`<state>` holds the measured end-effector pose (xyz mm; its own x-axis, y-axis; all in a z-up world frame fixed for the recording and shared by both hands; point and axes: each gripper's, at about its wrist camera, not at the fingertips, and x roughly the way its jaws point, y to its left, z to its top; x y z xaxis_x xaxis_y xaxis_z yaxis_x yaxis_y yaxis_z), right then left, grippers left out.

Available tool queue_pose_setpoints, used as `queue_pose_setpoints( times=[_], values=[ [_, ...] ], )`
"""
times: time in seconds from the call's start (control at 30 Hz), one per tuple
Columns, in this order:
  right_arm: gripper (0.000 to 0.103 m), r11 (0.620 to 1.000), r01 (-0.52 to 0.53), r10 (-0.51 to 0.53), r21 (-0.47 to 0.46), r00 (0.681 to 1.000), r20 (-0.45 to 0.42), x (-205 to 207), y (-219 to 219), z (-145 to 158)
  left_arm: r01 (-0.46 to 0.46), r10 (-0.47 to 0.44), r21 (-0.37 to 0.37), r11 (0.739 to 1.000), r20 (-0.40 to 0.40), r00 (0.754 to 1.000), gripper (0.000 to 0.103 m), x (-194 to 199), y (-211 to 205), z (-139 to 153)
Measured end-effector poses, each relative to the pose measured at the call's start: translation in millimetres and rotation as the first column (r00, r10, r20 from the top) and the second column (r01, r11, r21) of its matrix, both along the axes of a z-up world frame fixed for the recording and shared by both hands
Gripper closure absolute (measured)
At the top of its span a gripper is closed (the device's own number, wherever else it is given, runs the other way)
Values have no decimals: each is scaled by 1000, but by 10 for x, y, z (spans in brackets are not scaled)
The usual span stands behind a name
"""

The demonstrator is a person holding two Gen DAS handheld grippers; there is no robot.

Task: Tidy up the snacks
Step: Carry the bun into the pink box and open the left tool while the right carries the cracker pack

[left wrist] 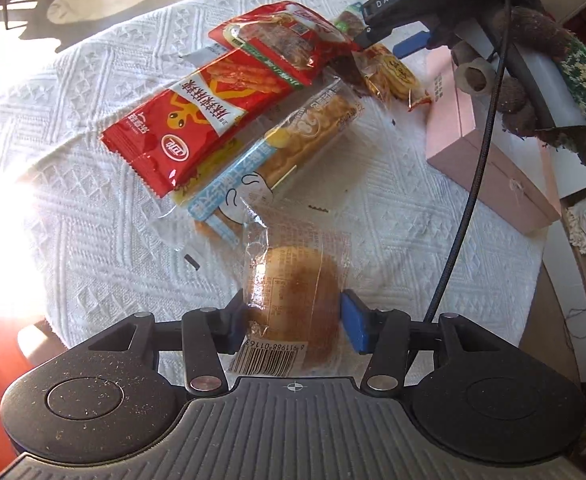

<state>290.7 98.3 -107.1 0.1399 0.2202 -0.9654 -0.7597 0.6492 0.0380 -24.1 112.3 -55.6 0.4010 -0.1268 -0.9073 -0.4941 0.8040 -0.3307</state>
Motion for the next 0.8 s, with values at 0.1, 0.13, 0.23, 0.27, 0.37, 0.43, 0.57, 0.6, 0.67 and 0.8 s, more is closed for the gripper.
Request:
queue_pose_setpoints(
  times=[0.1,0.13,0.23,0.27,0.37,0.43,0.57,0.6,0.67,0.8],
  values=[
    [57,998,53,-51,25,996,-70,-219,-51,-61,-17,18,-26,1000,11,1000,49,-86,72,-41],
    [57,998,63,-59,32,994,-97,-344,-110,-62,-17,17,-33,999,8,1000,49,-111,101,-52],
    [56,993,105,-93,47,971,-222,-722,-363,-96,5,-5,-48,999,1,1000,49,-161,155,-76],
    [56,994,94,-79,52,969,-234,-866,-443,-79,15,-15,-52,999,2,1000,49,-162,164,-81],
    [56,996,62,-46,60,973,-226,-1243,-650,30,51,-50,-48,998,3,999,49,-159,162,-72],
    [56,997,55,-43,55,981,-189,-1398,-777,50,72,-72,-55,996,0,997,50,-90,143,-98],
    [56,996,87,-81,30,984,-160,-1469,-947,23,129,-130,-55,990,-4,992,50,35,26,-97],
    [56,995,91,-84,34,982,-166,-1452,-949,32,143,-144,-50,988,-7,990,50,72,-25,-107],
    [54,995,78,-67,60,985,-157,-1386,-908,68,159,-160,-57,986,-23,987,50,171,-115,-153],
    [44,996,57,-46,73,989,-143,-1306,-782,-6,182,-185,-63,981,-52,981,50,218,-255,-124]
  ],
)
